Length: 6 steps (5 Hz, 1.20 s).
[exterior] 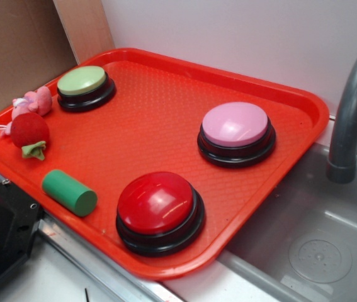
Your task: Push the red button.
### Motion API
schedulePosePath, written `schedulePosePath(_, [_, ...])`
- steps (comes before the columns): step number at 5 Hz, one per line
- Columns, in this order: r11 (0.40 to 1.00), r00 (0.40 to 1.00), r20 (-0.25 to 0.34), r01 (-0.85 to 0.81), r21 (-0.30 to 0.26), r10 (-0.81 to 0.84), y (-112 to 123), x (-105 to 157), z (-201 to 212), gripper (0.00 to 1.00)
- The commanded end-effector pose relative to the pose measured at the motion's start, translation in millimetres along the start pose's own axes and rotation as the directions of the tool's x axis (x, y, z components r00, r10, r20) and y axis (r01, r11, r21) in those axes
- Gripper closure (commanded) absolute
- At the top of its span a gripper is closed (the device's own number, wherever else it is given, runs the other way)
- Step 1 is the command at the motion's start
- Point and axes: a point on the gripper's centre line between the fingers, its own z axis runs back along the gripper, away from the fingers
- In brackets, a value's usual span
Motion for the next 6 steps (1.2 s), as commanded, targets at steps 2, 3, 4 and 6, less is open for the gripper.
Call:
schedulePosePath(2, [0.969,0.968,0.018,0.249,0.005,-0.249,-50.4,31.5,-20.2,0.0])
schedulePosePath(3, [0.89,0.89,0.029,0.455,-0.02,-0.455,-92.9,29.4,-38.2,0.0])
schedulePosePath(4, [0.84,0.842,0.019,0.54,-0.05,-0.54,-108.0,16.5,-70.2,0.0])
schedulePosePath(6, [0.781,0.789,0.0,0.609,-0.14,-0.615,-115.3,14.1,-133.0,0.0])
